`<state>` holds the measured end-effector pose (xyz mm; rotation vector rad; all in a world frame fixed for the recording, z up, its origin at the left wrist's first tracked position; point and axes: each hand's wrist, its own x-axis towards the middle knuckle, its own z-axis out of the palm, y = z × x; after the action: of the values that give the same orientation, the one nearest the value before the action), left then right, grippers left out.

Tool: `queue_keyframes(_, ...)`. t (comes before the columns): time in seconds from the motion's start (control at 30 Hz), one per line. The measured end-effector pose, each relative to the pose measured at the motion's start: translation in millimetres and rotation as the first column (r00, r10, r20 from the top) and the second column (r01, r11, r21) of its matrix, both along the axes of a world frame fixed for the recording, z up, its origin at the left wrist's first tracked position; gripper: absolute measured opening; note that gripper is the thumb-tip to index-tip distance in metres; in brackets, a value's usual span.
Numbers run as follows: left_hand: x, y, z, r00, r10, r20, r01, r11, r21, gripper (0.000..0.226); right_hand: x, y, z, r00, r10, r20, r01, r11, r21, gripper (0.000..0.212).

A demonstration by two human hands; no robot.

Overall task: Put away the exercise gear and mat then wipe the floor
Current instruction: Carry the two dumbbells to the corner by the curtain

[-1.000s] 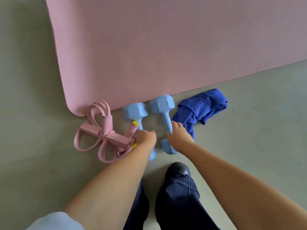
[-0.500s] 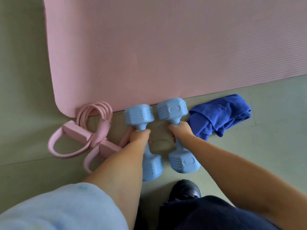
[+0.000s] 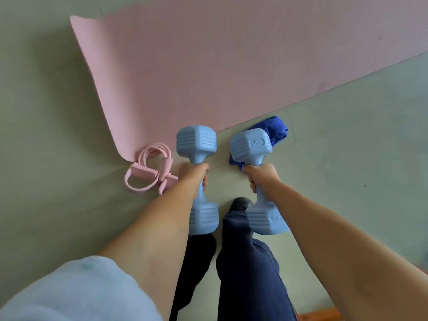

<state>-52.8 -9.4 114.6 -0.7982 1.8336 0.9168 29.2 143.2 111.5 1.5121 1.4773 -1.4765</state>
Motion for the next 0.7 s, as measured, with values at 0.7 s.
queue_keyframes(0.7, 33, 97, 391, 0.754, -0.62, -0.218, 0.643, 0.765, 0.049, 0.008, 150, 92, 399, 0.931, -0.32, -0.176, 0.352, 0.916, 0.195, 0.009)
